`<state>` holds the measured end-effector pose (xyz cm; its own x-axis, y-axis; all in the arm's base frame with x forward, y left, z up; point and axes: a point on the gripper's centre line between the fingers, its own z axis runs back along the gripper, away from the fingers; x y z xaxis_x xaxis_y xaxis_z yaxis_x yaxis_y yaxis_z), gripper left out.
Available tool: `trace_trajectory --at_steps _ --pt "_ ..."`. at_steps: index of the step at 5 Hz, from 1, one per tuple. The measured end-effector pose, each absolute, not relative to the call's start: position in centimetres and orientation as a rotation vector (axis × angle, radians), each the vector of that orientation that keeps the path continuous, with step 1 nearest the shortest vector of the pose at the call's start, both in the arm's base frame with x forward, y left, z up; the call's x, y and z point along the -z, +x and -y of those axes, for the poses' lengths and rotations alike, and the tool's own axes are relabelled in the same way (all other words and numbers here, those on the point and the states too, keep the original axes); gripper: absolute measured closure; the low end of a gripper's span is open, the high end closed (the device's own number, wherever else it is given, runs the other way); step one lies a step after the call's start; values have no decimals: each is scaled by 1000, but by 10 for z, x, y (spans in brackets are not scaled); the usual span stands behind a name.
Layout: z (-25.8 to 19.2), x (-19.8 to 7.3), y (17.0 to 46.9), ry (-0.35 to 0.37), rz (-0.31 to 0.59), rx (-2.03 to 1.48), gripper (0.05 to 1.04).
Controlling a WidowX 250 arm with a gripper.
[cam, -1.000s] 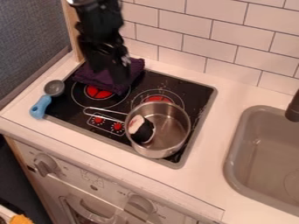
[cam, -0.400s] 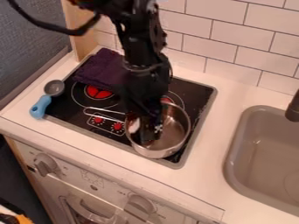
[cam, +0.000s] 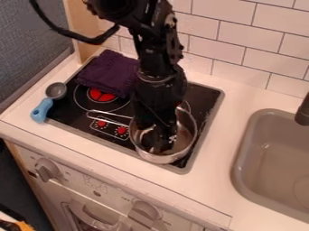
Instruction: Remove the object from the metallic pan
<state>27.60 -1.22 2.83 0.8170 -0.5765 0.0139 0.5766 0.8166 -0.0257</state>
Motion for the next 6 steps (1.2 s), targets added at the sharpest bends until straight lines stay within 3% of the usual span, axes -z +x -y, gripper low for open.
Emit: trace_trajectory --at_steps 1,2,3,4,5,6 --pt "12 -25 278 -32 8 607 140" --pt "13 -26 281 -30 17 606 420" --pt "13 -29 284 -39 20 611 587" --pt "15 -67 304 -67 118 591 609" --pt "22 -113 345 -82 247 538 612" --pt "26 -98 375 -106 196 502 612"
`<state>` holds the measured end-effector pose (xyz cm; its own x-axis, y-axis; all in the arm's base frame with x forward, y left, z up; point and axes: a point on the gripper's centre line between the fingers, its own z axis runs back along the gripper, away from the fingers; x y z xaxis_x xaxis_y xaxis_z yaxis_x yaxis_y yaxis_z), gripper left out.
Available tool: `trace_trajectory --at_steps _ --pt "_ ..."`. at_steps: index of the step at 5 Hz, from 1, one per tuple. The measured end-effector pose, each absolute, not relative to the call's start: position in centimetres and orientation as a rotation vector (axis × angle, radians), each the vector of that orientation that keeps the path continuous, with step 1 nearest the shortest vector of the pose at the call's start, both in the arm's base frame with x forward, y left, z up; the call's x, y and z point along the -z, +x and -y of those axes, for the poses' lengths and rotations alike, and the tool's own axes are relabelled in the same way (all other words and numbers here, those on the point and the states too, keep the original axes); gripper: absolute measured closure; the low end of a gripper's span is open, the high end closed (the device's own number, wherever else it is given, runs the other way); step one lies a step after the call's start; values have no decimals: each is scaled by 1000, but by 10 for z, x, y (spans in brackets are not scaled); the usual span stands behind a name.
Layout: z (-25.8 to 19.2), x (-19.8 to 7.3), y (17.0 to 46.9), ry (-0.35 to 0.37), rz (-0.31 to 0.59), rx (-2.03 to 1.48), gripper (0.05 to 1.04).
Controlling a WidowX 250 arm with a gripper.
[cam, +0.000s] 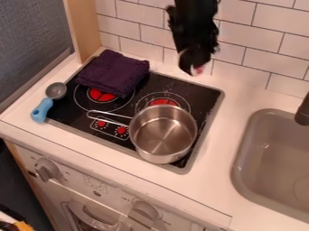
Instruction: Remove the object from the metallic pan
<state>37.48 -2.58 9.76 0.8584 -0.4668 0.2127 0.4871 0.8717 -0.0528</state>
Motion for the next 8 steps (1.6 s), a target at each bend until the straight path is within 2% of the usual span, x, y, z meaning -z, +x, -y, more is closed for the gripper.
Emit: trace_trajectory --at_steps 1,2,3,4,5,6,7,8 --pt "35 -64 388 -84 138 519 612" --pt "36 -51 390 -44 121 524 612" --pt "31 -44 388 -14 118 508 507" --pt "28 -43 389 0 133 486 230" --pt "23 -68 385 0 175 392 72" --pt "10 -80 376 -25 182 272 76" --pt "8 -73 367 -35 149 237 82" --pt "2 -73 364 4 126 232 82"
